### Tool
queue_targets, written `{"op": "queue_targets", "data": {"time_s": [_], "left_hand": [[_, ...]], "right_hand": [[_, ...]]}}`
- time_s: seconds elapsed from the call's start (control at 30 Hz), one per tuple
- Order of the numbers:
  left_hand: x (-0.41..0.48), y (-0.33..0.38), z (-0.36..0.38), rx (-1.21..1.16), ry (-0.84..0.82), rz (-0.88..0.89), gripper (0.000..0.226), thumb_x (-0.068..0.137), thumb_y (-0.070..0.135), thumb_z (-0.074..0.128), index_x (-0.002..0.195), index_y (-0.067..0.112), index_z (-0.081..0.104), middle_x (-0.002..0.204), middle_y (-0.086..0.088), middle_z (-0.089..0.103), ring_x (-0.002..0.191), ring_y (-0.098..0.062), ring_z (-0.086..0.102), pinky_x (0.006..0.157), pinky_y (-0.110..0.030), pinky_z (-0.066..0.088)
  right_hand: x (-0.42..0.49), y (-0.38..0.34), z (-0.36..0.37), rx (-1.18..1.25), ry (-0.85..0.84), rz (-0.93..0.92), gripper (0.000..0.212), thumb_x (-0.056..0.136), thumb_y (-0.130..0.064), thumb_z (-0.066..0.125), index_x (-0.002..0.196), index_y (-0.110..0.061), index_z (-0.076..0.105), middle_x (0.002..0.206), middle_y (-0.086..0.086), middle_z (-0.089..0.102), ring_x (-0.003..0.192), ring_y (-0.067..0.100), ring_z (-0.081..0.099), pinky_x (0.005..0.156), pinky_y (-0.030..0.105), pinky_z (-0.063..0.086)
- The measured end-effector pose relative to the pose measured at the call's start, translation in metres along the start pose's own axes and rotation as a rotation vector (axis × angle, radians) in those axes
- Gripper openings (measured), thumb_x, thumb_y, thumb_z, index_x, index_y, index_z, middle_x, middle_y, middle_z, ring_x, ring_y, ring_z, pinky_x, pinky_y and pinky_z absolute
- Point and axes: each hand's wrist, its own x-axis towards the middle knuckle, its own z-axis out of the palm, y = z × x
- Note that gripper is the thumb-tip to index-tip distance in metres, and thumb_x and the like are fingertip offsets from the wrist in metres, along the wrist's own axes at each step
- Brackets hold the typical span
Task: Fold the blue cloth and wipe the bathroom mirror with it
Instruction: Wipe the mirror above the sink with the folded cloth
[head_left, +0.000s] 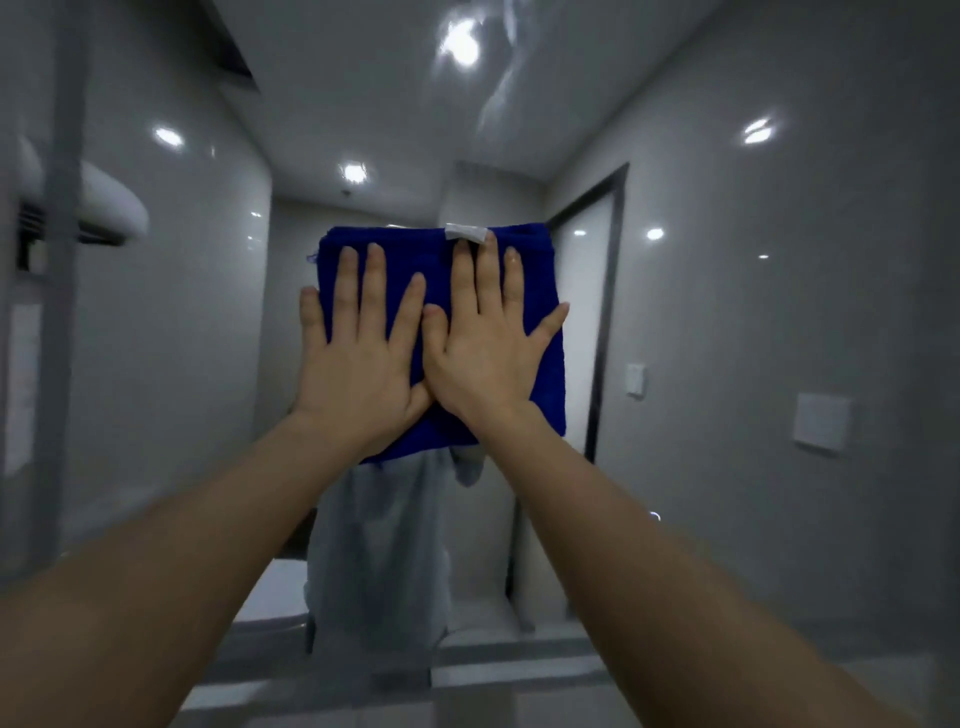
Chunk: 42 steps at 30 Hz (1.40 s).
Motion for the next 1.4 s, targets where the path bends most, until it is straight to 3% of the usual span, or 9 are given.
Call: {"op": "queue_targets", "data": {"time_s": [0.13, 0.43, 0.6, 0.87, 1.07, 1.4], "left_hand": [[0.032, -0.032, -0.019, -0.023, -0.031, -0.096, 0.084, 0.083, 0.061, 0.021, 0.148, 0.016, -0.009, 0.154, -0.02, -0.014, 0.142, -0.036, -0.013, 0.111, -0.056, -0.002], [0.092, -0.038, -0.029, -0.189, 0.141, -0.424, 0.079, 0.089, 0.044, 0.033, 0.148, 0.009, -0.007, 0.152, -0.026, -0.011, 0.14, -0.042, -0.013, 0.111, -0.057, -0.003], [0.121, -0.027, -0.035, -0.196, 0.181, -0.498, 0.077, 0.09, 0.044, 0.032, 0.148, 0.01, -0.004, 0.152, -0.027, -0.009, 0.14, -0.044, -0.011, 0.111, -0.059, -0.002], [0.164, 0.02, -0.042, -0.175, 0.171, -0.449, 0.072, 0.094, 0.047, 0.023, 0.147, 0.013, -0.01, 0.153, -0.024, -0.014, 0.14, -0.042, -0.015, 0.11, -0.058, -0.005], [0.173, 0.066, -0.033, -0.128, 0.16, -0.279, 0.07, 0.094, 0.048, 0.023, 0.147, 0.016, -0.011, 0.153, -0.021, -0.015, 0.14, -0.039, -0.016, 0.111, -0.056, -0.006], [0.128, 0.089, -0.022, -0.033, 0.045, -0.007, 0.074, 0.092, 0.05, 0.024, 0.147, 0.017, -0.013, 0.153, -0.02, -0.018, 0.141, -0.036, -0.017, 0.112, -0.053, -0.006]], "right_hand": [[0.046, -0.031, -0.008, -0.03, 0.077, -0.09, 0.058, 0.097, -0.037, 0.024, 0.149, -0.027, 0.001, 0.158, -0.008, -0.008, 0.144, 0.014, -0.009, 0.107, 0.061, -0.012], [0.14, -0.061, -0.044, -0.226, 0.088, -0.476, 0.054, 0.098, -0.04, 0.023, 0.149, -0.03, 0.009, 0.158, -0.01, 0.001, 0.145, 0.011, -0.003, 0.109, 0.061, -0.008], [0.169, -0.055, -0.062, -0.241, 0.087, -0.552, 0.052, 0.099, -0.04, 0.024, 0.148, -0.032, 0.011, 0.158, -0.01, 0.003, 0.145, 0.01, -0.002, 0.11, 0.058, -0.008], [0.191, -0.003, -0.088, -0.215, 0.122, -0.454, 0.051, 0.098, -0.04, 0.021, 0.148, -0.034, 0.01, 0.157, -0.012, 0.001, 0.144, 0.009, -0.003, 0.111, 0.057, -0.005], [0.173, 0.057, -0.089, -0.148, 0.219, -0.286, 0.051, 0.098, -0.036, 0.023, 0.148, -0.032, 0.014, 0.158, -0.009, 0.004, 0.144, 0.011, -0.001, 0.111, 0.058, -0.006], [0.099, 0.091, -0.059, -0.028, 0.279, 0.014, 0.052, 0.097, -0.034, 0.026, 0.148, -0.03, 0.013, 0.158, -0.008, 0.002, 0.145, 0.012, -0.001, 0.11, 0.058, -0.005]]}}
